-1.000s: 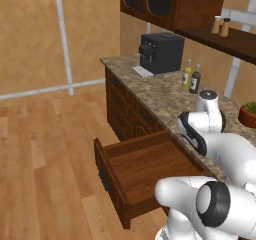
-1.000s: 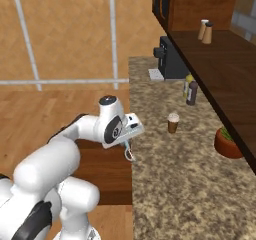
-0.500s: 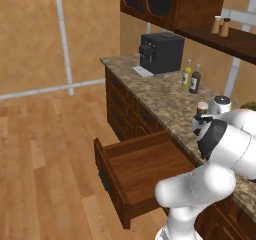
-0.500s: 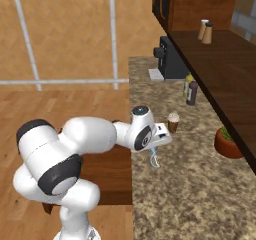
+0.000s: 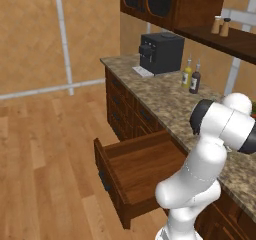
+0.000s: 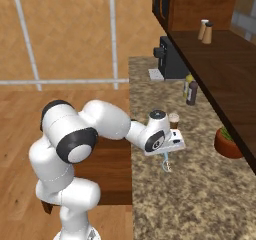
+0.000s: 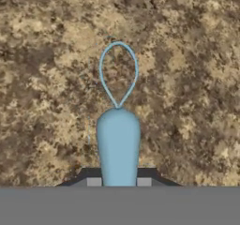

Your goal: Pick the peeler from the drawer and place it on the counter.

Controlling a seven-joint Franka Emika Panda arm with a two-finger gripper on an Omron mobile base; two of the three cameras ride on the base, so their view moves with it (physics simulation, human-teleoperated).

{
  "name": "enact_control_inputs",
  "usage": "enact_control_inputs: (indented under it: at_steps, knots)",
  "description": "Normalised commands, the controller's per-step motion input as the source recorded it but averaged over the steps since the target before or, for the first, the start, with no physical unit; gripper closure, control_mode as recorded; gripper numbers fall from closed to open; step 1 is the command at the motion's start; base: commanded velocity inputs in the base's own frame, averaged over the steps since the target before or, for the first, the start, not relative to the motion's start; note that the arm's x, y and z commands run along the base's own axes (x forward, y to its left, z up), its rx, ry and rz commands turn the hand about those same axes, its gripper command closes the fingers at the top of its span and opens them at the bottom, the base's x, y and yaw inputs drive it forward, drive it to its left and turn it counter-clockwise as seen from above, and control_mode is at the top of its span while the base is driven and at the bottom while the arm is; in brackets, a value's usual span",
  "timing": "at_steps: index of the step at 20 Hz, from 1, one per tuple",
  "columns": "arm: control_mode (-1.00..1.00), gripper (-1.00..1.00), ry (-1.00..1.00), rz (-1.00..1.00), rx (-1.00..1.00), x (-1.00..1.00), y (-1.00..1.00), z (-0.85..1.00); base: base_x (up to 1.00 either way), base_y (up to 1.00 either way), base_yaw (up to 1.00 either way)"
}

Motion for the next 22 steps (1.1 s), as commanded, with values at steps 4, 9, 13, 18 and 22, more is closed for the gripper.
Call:
enact_control_inputs:
  at_steps: [4, 9, 13, 18, 22]
  knots:
    - [-1.0, -1.0, 0.0, -0.1, 0.0, 0.0, -0.27, -0.11, 0.0, 0.0, 0.0]
    - [-1.0, -1.0, 0.0, 0.0, 0.0, 0.0, 0.0, -0.01, 0.0, 0.0, 0.0]
    - [-1.0, -1.0, -0.04, 0.0, 0.0, -0.21, 0.23, 0.66, 0.0, 0.0, 0.0]
    - [-1.0, -1.0, -0.07, -0.04, 0.0, -0.47, 0.98, 1.0, 0.0, 0.0, 0.0]
    - [-1.0, -1.0, 0.0, -0.11, 0.0, -0.3, 1.0, 0.77, 0.0, 0.0, 0.0]
